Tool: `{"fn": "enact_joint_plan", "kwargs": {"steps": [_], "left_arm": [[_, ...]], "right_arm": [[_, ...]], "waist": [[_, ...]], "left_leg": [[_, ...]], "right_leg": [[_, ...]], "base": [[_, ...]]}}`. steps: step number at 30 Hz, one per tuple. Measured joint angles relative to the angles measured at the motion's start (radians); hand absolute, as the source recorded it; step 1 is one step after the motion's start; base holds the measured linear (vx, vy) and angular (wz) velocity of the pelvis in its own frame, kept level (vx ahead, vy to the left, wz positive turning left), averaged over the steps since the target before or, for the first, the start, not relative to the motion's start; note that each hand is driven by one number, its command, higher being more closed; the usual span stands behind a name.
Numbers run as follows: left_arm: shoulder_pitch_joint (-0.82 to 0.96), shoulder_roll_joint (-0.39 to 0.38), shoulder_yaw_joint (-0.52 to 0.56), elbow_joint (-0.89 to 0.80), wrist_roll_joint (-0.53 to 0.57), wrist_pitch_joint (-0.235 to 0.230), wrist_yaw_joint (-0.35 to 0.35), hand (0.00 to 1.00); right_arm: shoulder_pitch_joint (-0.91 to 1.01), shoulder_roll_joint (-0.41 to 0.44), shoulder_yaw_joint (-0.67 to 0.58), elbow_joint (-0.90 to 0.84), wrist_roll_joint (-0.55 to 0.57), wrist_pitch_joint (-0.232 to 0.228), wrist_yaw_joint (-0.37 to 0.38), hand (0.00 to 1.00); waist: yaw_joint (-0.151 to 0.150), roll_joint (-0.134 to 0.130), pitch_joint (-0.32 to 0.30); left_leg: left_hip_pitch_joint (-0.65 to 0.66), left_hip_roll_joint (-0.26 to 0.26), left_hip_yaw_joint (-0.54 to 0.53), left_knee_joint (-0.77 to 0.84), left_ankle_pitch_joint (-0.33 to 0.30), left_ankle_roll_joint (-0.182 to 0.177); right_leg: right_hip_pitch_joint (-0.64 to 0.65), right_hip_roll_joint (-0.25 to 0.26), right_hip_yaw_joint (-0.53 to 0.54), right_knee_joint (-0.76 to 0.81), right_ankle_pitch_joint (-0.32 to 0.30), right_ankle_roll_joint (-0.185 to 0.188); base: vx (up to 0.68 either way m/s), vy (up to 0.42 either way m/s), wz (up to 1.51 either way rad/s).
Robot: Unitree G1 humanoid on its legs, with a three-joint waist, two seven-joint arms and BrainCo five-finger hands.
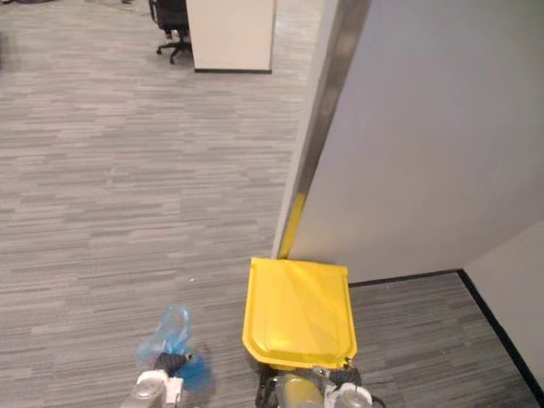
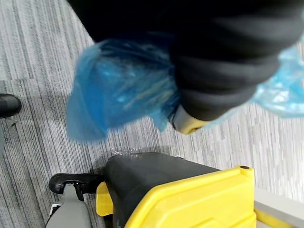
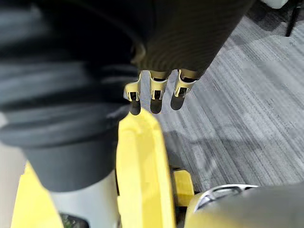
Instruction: Gather rubbish on tea table into small bin, then transfer packed bag to large trash can.
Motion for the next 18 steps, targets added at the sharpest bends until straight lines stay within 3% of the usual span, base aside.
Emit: {"fn": "enact_joint_plan", "kwargs": {"steps": [3, 4, 5, 6, 7, 8, 10, 12, 13, 14, 16, 18], "left_arm": [[-0.014, 0.000, -0.001, -0.002, -0.002, 0.000, 0.003, 1.00], [-0.019, -0.002, -0.001, -0.013, -0.003, 0.000, 0.005, 1.00], [-0.017, -0.010, 0.000, -0.020, -0.003, 0.000, 0.006, 1.00], [-0.017, -0.008, 0.007, -0.034, -0.008, -0.002, 0.007, 1.00], [-0.016, -0.001, 0.006, -0.037, -0.015, 0.000, 0.010, 1.00], [-0.016, 0.000, 0.005, -0.038, -0.020, 0.000, 0.010, 1.00], [-0.015, 0.003, -0.002, -0.046, -0.022, 0.000, 0.008, 1.00], [-0.007, 0.006, -0.006, -0.045, -0.023, 0.000, 0.007, 1.00], [-0.006, 0.009, -0.005, -0.042, -0.028, 0.003, 0.007, 1.00], [-0.005, 0.003, -0.007, -0.042, -0.031, 0.003, 0.007, 1.00], [0.006, -0.028, -0.011, -0.044, -0.041, 0.002, 0.004, 1.00], [0.006, -0.029, -0.013, -0.044, -0.042, 0.002, 0.004, 1.00]], "right_arm": [[0.003, 0.002, 0.007, -0.009, -0.001, 0.002, 0.000, 0.00], [0.017, -0.002, 0.015, -0.013, -0.001, 0.001, 0.002, 0.00], [0.017, -0.004, 0.017, -0.016, -0.001, 0.001, 0.003, 0.00], [0.008, -0.004, 0.017, -0.034, 0.000, 0.004, 0.003, 0.00], [0.027, -0.001, 0.016, -0.053, 0.000, 0.002, 0.001, 0.00], [0.033, -0.001, 0.016, -0.052, 0.000, 0.000, 0.000, 0.00], [0.040, 0.000, 0.019, -0.043, -0.001, -0.001, -0.001, 0.00], [0.039, -0.001, 0.034, -0.024, -0.001, -0.001, 0.000, 0.00], [0.037, -0.006, 0.043, -0.005, -0.002, 0.000, 0.001, 0.00], [0.036, -0.012, 0.043, -0.001, -0.002, 0.001, 0.001, 0.00], [0.024, -0.033, 0.044, 0.003, -0.002, 0.001, -0.001, 0.00], [0.018, -0.034, 0.044, 0.015, -0.001, 0.002, -0.002, 0.00]], "waist": [[0.006, -0.019, 0.013], [0.009, -0.029, 0.010], [0.015, -0.015, 0.012], [0.024, -0.003, 0.016], [0.023, -0.009, 0.013], [0.023, -0.009, 0.012], [0.022, -0.022, 0.005], [0.022, -0.039, -0.007], [0.021, -0.053, -0.019], [0.023, -0.037, -0.021], [0.030, 0.026, -0.049], [0.028, 0.029, -0.044]], "left_leg": [[-0.033, -0.026, 0.026, 0.063, -0.014, 0.020], [-0.057, -0.036, 0.058, 0.094, -0.012, 0.032], [-0.062, -0.019, 0.068, 0.087, -0.007, 0.039], [-0.079, -0.012, 0.092, 0.092, 0.000, 0.048], [-0.084, -0.013, 0.099, 0.091, 0.012, 0.055], [-0.085, -0.013, 0.097, 0.090, 0.016, 0.056], [-0.105, -0.027, 0.098, 0.069, 0.053, 0.059], [-0.116, -0.054, 0.096, 0.030, 0.089, 0.052], [-0.119, -0.078, 0.096, -0.023, 0.126, 0.041], [-0.121, -0.077, 0.096, -0.044, 0.141, 0.039], [-0.153, -0.051, 0.097, -0.127, 0.205, 0.048], [-0.149, -0.046, 0.079, -0.155, 0.233, 0.047]], "right_leg": [[-0.010, -0.025, 0.025, -0.001, 0.050, 0.001], [-0.020, -0.027, 0.056, -0.033, 0.148, 0.025], [-0.024, -0.013, 0.074, -0.053, 0.179, 0.057], [-0.057, -0.024, 0.103, 0.046, 0.122, 0.067], [-0.068, -0.057, 0.101, 0.264, -0.013, 0.010], [-0.059, -0.063, 0.103, 0.304, -0.048, 0.006], [0.003, -0.125, 0.109, 0.425, -0.191, 0.040], [0.049, -0.151, 0.131, 0.365, -0.260, 0.077], [0.071, -0.135, 0.139, 0.250, -0.278, 0.024], [0.074, -0.120, 0.139, 0.215, -0.259, 0.003], [0.078, -0.061, 0.141, 0.051, -0.154, -0.019], [0.103, -0.043, 0.137, -0.012, -0.110, -0.028]], "base": [[-0.20, 0.074, -0.25], [-0.18, 0.096, -0.29], [-0.24, 0.097, -0.47], [-0.31, 0.072, -0.39], [-0.26, 0.043, -0.30], [-0.26, 0.028, -0.13], [-0.16, -0.024, -0.02], [-0.07, -0.134, 0.03], [-0.07, -0.197, -0.02], [-0.05, -0.150, -0.16], [-0.08, -0.082, -0.21], [-0.05, -0.047, -0.06]]}}
